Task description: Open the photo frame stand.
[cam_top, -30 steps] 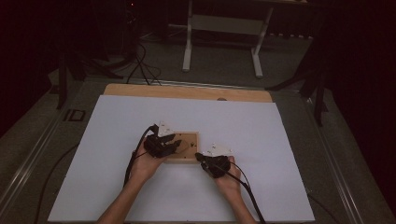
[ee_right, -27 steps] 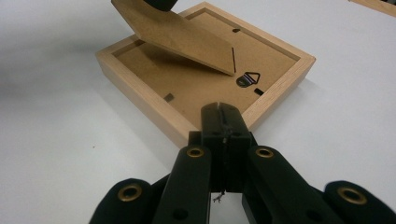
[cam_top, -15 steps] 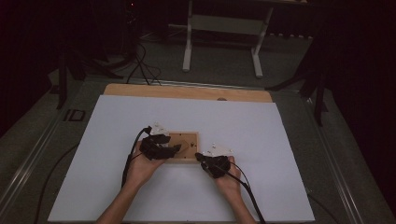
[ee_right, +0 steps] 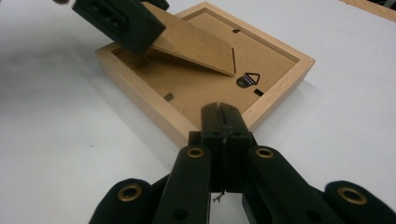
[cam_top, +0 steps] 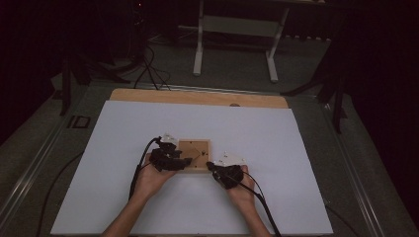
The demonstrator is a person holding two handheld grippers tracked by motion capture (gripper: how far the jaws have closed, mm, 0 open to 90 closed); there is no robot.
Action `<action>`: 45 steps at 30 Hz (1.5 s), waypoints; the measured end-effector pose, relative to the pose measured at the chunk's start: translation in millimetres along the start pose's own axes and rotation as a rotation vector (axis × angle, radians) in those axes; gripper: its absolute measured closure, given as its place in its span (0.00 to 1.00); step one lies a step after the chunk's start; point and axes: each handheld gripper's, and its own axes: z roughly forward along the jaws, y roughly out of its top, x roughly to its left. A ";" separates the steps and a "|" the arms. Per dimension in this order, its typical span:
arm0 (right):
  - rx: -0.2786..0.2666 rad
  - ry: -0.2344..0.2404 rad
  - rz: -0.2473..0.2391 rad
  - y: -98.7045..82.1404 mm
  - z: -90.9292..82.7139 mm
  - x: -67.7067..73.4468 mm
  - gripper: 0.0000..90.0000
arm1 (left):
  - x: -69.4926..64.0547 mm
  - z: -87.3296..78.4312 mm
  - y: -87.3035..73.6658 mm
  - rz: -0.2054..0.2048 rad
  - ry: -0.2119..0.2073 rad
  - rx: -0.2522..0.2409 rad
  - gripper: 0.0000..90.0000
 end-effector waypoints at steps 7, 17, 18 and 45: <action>-0.001 0.000 0.000 -0.1 0.0 -0.1 1.00 | 1.4 3.7 5.0 -0.024 -0.023 0.018 0.56; -0.002 0.000 -0.001 -0.2 -0.1 0.4 1.00 | 0.6 4.9 7.5 -0.002 -0.007 0.055 0.57; -0.001 0.000 -0.002 -0.2 -0.1 0.2 1.00 | 0.0 4.9 7.6 0.003 -0.002 0.055 0.57; -0.005 0.029 0.054 11.4 -15.5 -18.6 0.84 | -21.4 -2.2 -6.4 0.173 0.103 -0.054 0.58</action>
